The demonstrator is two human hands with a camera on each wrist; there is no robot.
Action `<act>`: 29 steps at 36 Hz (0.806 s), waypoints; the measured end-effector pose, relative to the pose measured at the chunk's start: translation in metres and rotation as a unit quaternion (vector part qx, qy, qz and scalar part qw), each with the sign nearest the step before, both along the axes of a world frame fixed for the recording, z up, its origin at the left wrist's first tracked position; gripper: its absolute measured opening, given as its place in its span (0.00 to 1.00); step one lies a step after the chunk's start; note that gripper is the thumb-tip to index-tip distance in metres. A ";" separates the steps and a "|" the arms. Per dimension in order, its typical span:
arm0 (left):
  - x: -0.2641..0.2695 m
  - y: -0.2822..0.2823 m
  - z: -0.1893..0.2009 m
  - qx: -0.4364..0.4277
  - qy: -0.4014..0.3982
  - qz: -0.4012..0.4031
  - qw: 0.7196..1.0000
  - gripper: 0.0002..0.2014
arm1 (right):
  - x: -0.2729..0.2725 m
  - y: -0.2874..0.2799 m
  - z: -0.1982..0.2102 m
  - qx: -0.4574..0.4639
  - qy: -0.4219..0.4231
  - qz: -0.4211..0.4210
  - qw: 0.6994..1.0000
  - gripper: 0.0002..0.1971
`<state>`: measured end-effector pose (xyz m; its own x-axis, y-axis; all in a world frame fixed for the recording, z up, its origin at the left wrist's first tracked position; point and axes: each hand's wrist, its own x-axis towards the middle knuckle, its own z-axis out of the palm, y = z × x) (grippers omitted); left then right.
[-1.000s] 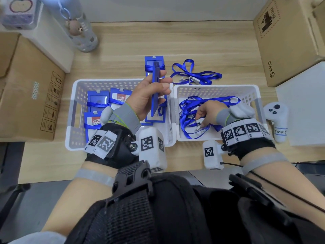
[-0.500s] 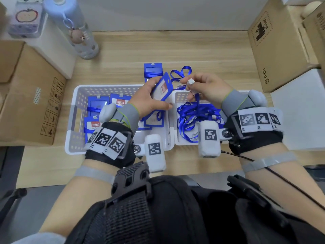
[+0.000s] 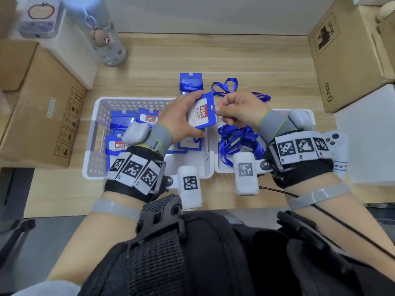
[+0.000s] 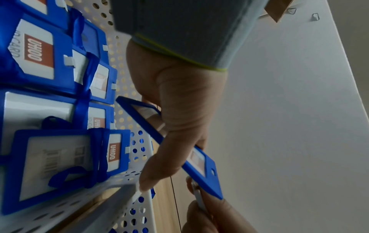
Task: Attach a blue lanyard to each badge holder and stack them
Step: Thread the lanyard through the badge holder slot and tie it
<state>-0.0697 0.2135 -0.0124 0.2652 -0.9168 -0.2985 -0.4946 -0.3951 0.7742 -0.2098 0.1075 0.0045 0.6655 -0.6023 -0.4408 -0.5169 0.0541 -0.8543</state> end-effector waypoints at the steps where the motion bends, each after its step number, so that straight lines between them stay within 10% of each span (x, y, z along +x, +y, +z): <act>1: 0.000 0.000 0.000 0.000 -0.009 -0.001 1.000 0.50 | 0.000 0.000 0.000 -0.001 0.000 -0.001 1.000 0.10; 29: 0.004 0.001 -0.003 0.036 -0.125 -0.025 0.991 0.45 | 0.001 0.003 0.000 0.036 -0.009 0.023 0.999 0.12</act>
